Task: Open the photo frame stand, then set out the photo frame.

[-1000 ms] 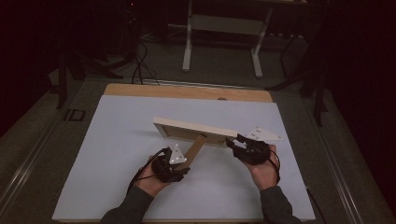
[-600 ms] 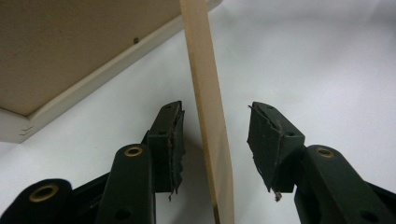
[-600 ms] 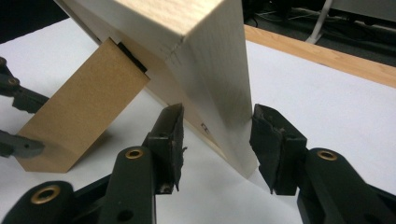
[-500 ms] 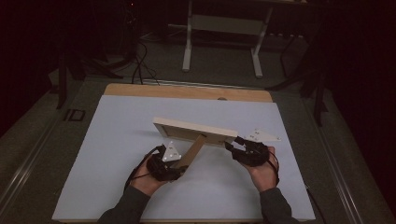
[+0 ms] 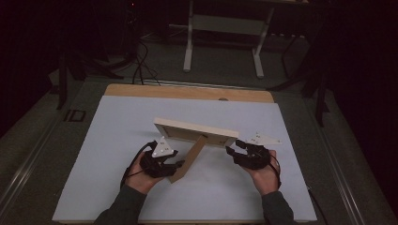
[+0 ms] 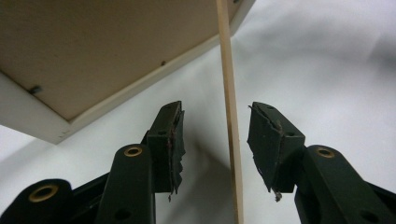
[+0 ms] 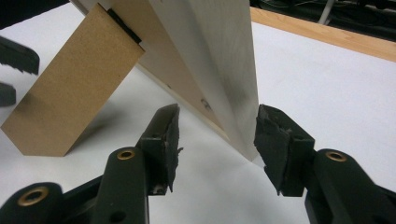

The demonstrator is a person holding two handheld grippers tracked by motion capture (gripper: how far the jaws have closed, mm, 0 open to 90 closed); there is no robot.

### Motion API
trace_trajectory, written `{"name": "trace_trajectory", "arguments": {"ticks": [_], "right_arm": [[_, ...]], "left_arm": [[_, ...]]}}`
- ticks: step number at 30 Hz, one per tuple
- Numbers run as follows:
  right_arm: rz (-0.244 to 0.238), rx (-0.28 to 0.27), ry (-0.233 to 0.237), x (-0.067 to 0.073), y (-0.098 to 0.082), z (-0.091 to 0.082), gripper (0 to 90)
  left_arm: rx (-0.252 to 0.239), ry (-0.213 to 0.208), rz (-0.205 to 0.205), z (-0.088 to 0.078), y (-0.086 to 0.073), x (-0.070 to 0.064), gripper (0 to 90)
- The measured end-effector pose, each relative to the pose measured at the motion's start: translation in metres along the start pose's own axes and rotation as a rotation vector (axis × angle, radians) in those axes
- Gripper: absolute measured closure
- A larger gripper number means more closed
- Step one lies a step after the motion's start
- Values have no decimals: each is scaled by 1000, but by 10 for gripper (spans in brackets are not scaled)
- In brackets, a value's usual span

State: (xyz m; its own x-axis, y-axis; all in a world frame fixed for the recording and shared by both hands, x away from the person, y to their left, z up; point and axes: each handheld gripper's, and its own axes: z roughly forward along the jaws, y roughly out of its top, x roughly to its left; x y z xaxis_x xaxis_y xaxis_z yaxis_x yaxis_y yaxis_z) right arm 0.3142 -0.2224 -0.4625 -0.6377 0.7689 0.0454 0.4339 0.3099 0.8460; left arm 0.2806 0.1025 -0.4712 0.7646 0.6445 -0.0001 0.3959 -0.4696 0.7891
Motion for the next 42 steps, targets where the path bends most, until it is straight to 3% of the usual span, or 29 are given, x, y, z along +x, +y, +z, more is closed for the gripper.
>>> {"name": "trace_trajectory", "arguments": {"ticks": [6,18,25,29,34,42], "right_arm": [[17,6,-6,-4,-6,-2,482],[31,28,-9,-10,-14,1,482],[38,45,-2,-15,-19,4,521],[58,54,-12,-21,-23,4,547],[72,56,-18,-27,-24,3,565],[88,48,-49,-33,-22,1,634]], "left_arm": [[-37,18,-28,-10,0,8,553],[-64,50,-83,-19,-3,20,551],[-79,62,-105,-20,-4,23,553],[-91,67,-162,-24,-6,31,591],[-97,88,-199,-27,-7,37,591],[-100,89,-208,-27,-8,38,615]]}}
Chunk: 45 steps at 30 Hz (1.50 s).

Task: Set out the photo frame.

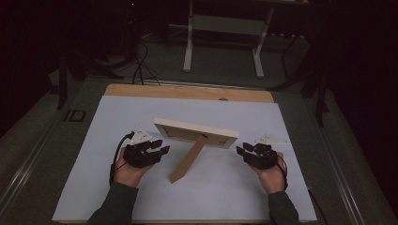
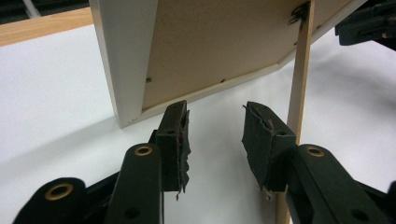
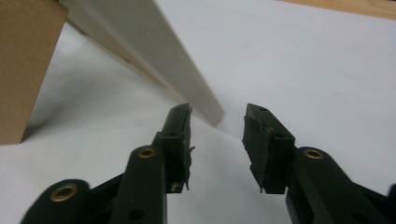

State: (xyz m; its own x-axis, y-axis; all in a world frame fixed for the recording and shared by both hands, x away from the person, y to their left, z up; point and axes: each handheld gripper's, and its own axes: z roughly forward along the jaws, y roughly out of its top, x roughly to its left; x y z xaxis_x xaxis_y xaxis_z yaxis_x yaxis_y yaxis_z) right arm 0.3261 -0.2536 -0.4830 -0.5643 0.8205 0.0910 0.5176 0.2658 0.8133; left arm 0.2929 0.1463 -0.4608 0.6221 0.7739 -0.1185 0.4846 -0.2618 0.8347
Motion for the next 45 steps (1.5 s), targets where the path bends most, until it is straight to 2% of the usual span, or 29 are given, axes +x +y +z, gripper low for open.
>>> {"name": "trace_trajectory", "arguments": {"ticks": [1,2,5,8,13,15,21,30,45], "right_arm": [[6,-4,-6,0,1,-1,656],[12,-21,-21,-1,4,-2,726],[10,-43,-19,0,8,-5,831],[18,-58,-13,1,11,-5,894],[29,-71,6,2,17,-1,899],[24,-70,6,3,20,0,899],[26,-78,14,6,30,7,899],[45,-86,14,4,35,12,898],[76,-111,84,2,42,13,899]], "left_arm": [[-9,2,-3,0,1,-1,615],[-16,-6,-5,-1,1,-1,640],[-16,-11,-1,-2,3,-3,695],[-17,-1,-2,-2,6,-4,738],[-35,11,-12,-1,13,-6,855],[-44,17,-29,1,14,-5,897],[-63,34,-47,10,22,-6,900],[-74,75,-39,20,34,-8,900],[-63,81,-36,24,39,-7,899]]}}
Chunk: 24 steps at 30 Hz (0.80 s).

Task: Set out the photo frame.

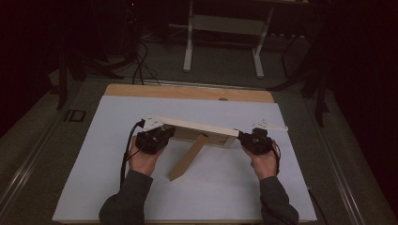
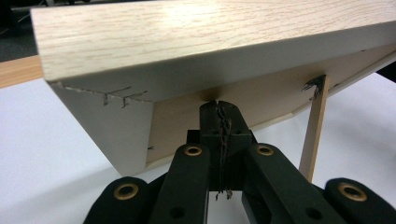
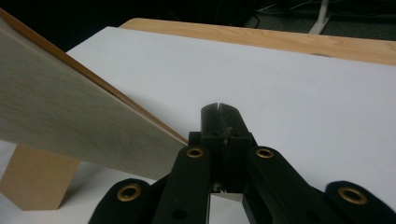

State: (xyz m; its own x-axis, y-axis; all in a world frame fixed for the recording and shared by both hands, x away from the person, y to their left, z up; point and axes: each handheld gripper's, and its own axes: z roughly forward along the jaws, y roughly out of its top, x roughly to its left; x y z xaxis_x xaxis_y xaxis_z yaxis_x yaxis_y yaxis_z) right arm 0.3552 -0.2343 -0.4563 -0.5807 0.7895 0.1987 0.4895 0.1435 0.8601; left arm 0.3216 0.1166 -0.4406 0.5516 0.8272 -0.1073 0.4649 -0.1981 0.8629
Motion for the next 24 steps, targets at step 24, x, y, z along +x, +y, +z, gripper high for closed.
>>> {"name": "trace_trajectory", "arguments": {"ticks": [24], "right_arm": [[-10,-6,37,6,1,-3,899]], "left_arm": [[19,-14,36,13,11,-14,899]]}}
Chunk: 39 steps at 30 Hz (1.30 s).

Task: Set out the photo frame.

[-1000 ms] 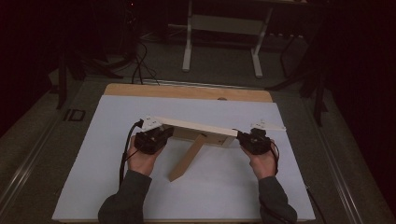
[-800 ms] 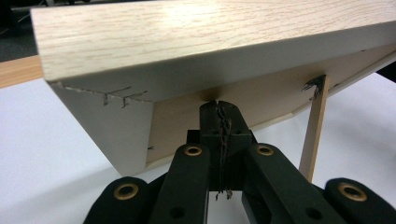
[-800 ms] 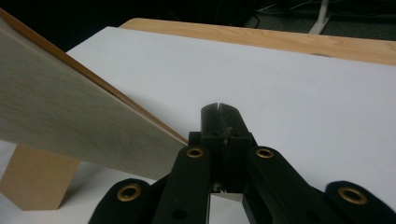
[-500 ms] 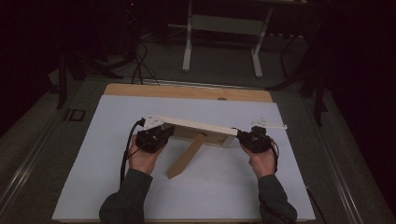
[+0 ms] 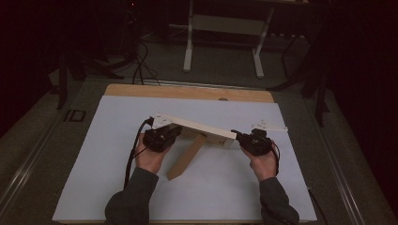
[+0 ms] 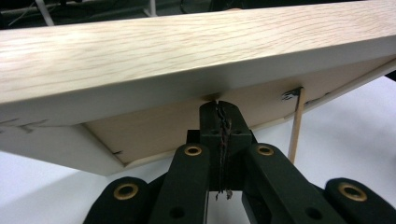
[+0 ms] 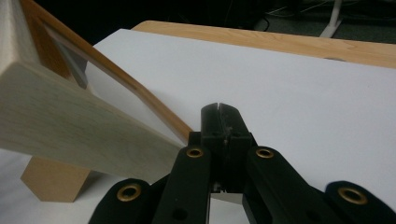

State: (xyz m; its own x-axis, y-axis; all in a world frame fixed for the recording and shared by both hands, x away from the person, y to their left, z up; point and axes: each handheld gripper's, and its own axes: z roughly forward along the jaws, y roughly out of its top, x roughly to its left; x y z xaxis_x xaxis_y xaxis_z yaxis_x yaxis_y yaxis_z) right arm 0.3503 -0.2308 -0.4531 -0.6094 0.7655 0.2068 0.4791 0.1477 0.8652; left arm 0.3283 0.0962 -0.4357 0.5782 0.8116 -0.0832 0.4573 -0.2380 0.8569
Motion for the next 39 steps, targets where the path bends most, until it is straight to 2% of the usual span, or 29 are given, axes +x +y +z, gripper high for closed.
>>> {"name": "trace_trajectory", "arguments": {"ticks": [13,39], "right_arm": [[-15,0,8,5,-1,-1,899],[-19,-8,9,10,-2,-1,900]], "left_arm": [[4,-4,10,3,2,-3,899],[31,-66,80,15,13,-33,899]]}}
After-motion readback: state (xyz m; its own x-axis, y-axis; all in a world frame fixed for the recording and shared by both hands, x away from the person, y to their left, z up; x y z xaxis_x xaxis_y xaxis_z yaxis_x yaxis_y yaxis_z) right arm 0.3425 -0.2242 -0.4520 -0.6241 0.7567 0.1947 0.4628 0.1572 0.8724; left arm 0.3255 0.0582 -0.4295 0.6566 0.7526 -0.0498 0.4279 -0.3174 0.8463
